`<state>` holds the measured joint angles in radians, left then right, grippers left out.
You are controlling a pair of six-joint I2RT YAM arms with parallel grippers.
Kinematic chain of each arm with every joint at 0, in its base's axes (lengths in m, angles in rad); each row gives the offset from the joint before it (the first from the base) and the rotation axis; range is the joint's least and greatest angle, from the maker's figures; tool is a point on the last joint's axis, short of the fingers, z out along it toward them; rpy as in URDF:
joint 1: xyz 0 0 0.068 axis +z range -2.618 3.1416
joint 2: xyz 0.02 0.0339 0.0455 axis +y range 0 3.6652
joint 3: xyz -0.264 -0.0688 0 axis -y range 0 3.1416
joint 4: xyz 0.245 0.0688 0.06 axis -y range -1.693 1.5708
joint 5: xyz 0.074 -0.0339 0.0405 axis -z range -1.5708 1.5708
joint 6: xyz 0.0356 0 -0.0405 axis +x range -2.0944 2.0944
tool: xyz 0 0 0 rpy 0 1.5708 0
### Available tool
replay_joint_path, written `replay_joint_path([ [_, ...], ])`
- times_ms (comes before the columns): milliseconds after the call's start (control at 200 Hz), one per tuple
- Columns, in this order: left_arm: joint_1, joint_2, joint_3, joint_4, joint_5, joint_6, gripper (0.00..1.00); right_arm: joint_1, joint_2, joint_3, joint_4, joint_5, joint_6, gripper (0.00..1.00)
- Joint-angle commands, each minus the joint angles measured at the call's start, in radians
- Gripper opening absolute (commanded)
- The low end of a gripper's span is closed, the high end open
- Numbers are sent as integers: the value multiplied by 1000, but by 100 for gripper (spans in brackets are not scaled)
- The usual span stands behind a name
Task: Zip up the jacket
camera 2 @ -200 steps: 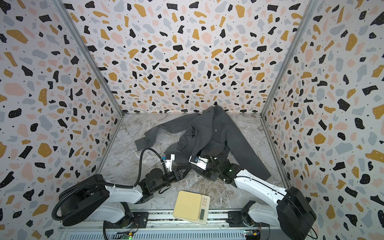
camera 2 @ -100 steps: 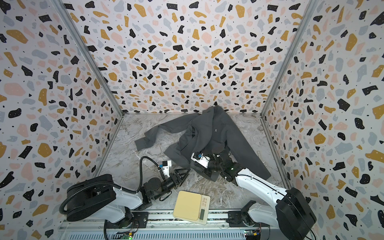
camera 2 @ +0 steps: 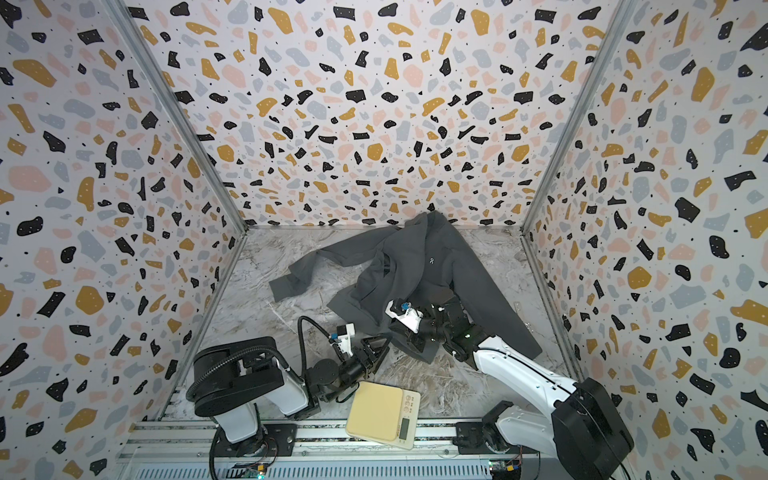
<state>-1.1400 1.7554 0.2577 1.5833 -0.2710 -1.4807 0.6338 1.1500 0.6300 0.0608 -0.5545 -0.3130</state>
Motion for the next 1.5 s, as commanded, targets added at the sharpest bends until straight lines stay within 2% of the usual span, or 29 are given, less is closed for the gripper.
replay_joint_path([
  [0,-3,8,4,261,-56,31,78,-1,-28,0,10,-32,18,0],
  [140,-8,22,11,262,-92,15,73,-2,-27,2,11,-39,14,0],
  [265,-9,-3,25,262,-143,73,67,-2,-29,2,12,-43,11,0],
  [481,-9,49,70,263,-167,66,59,-2,-32,-1,14,-39,11,0],
  [666,-9,41,94,262,-178,100,52,-2,-50,-24,40,-40,19,0],
  [706,-9,38,87,262,-184,100,46,-2,-48,-25,43,-38,18,0],
  [791,-9,38,74,262,-191,93,25,-2,-42,-25,51,-38,19,0],
  [1026,-9,52,75,262,-161,89,7,-3,-16,-16,71,-13,14,0],
  [1071,-10,50,68,262,-156,89,0,-4,-11,-13,71,0,11,0],
  [1187,-9,46,35,244,-133,83,0,-5,7,-5,63,22,-34,0],
  [1322,-10,26,-4,114,-76,74,0,-17,30,-29,118,80,-58,0],
  [1492,-10,1,-80,93,-56,58,0,-41,71,-17,179,105,-68,0],
])
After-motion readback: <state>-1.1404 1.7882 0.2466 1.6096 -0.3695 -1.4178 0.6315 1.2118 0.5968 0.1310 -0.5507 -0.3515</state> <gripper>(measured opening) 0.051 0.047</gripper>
